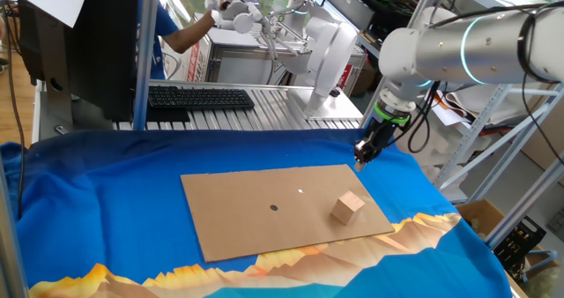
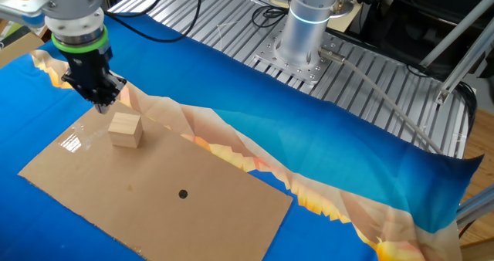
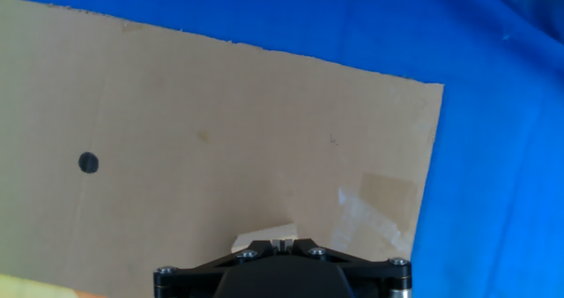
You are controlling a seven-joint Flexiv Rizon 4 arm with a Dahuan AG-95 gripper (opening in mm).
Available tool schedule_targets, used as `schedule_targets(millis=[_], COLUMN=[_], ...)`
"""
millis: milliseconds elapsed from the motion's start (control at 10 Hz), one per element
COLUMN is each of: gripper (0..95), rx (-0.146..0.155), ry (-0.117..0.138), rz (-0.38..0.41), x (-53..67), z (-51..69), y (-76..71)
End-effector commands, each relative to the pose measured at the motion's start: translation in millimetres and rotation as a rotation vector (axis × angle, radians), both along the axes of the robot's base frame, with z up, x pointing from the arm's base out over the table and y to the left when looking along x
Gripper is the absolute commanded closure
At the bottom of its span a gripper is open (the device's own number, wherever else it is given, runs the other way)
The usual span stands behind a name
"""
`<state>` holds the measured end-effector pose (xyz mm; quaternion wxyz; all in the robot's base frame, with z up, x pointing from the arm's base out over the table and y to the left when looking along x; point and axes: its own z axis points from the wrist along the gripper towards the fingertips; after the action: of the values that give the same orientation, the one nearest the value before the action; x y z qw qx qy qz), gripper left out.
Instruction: Hold a small block with the gripper and sweep it from left to right on the table
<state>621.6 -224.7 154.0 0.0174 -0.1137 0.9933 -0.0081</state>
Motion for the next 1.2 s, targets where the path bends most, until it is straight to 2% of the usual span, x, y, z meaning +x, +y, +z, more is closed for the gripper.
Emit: schedule_targets(millis=[100,200,300,600,1200], gripper=[95.0,95.0,95.0,95.0,95.0], rx=[-0.001,0.004,0.004,-0.027,-0.019], ry=[0.001,-0.01,-0.01,-0.006,-0.03], rz=[-0.007,-0.009,-0.015,-0.027,-0.029], x=[-1.1,-1.2,-1.2,-1.2,-1.2], z=[-0.3,0.3,0.3,0.3,0.3], y=[0.3,1.0,1.0,1.0,1.0])
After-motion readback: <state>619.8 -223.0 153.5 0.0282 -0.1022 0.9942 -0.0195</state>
